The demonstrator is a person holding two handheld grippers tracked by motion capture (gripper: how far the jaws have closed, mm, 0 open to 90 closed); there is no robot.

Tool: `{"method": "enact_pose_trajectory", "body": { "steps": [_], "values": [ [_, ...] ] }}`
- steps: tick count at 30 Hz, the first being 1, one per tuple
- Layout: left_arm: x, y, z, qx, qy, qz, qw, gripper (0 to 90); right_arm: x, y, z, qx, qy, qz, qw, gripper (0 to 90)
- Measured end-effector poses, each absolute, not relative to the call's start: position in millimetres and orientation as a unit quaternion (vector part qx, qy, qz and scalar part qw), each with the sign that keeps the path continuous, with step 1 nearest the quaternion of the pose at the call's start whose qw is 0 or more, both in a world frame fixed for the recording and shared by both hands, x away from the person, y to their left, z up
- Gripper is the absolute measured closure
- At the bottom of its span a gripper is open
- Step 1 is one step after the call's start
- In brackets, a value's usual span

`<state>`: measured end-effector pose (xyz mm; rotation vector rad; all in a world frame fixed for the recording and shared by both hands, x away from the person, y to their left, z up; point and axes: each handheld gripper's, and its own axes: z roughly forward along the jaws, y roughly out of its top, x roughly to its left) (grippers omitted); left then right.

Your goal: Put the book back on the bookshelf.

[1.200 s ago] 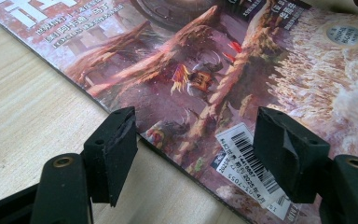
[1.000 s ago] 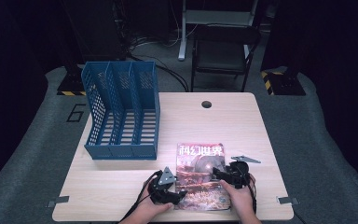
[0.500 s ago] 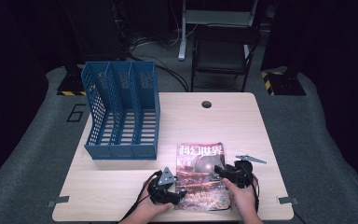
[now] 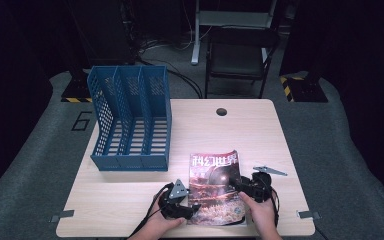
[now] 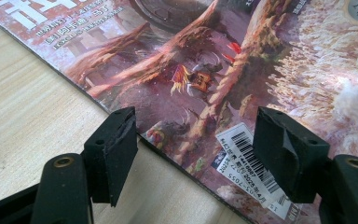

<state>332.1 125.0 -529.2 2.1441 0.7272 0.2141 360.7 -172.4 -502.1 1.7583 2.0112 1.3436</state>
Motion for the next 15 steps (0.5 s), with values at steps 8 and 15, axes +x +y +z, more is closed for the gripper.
{"method": "enact_pose_trajectory", "body": {
  "steps": [8, 15],
  "values": [
    [333.6, 126.2, -528.2, 0.858, 0.289, 0.086, 0.416, 31.8, 367.8, -173.3, -507.2, 0.591, 0.671, 0.442, 0.074, 43.4],
    [333.7, 126.2, -528.2, 0.858, 0.289, 0.086, 0.416, 31.9, 359.7, -168.5, -497.5, 0.573, 0.663, 0.477, 0.059, 47.1]
  ]
}}
